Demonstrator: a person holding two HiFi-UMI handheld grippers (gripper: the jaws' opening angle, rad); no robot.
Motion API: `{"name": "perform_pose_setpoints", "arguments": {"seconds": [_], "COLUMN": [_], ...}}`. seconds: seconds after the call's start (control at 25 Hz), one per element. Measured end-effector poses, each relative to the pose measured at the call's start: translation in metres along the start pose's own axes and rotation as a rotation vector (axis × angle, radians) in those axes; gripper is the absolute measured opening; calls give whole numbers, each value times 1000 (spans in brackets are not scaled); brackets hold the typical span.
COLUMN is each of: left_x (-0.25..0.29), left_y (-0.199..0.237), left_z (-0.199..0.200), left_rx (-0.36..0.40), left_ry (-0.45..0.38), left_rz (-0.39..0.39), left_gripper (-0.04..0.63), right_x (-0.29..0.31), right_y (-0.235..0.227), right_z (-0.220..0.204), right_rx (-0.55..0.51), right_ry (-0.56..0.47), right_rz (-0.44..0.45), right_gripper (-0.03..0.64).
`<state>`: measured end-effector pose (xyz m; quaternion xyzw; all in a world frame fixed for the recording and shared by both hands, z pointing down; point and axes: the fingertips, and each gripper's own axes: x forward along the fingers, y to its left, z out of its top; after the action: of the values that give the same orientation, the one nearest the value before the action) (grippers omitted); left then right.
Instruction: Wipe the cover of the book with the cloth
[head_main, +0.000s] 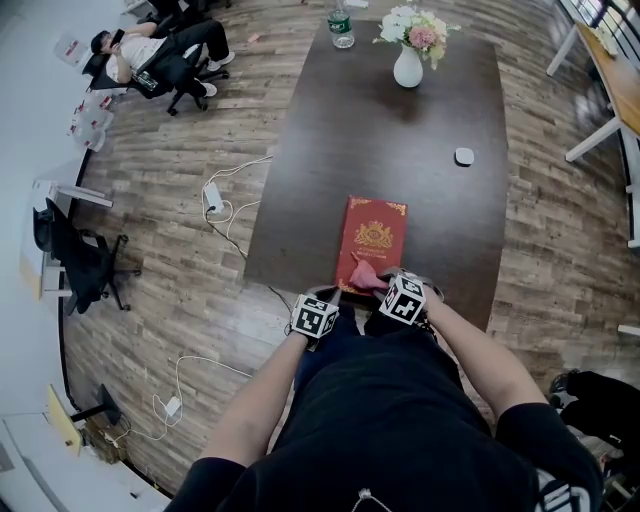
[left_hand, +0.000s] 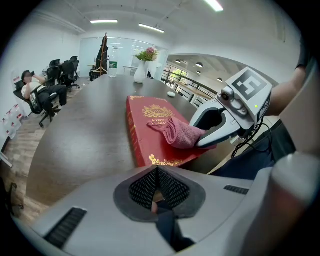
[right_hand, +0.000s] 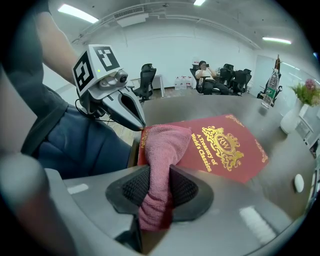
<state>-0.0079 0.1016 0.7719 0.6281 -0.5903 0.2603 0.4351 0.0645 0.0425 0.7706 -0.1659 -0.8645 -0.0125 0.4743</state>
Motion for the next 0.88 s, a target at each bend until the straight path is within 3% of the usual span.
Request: {"name": "perform_pose_setpoints", "arguments": {"seconds": [0.88], "left_x": [0], "left_y": [0], "left_z": [1], "left_rx": [64], "left_ry": [48], "left_rz": [-31], "left_gripper": [-5], "right_x": [-24], "right_y": [-5], "right_z": [-30], "right_rx": [41], "right_ry": [-4], "right_rz": [-52], "right_gripper": [112]}}
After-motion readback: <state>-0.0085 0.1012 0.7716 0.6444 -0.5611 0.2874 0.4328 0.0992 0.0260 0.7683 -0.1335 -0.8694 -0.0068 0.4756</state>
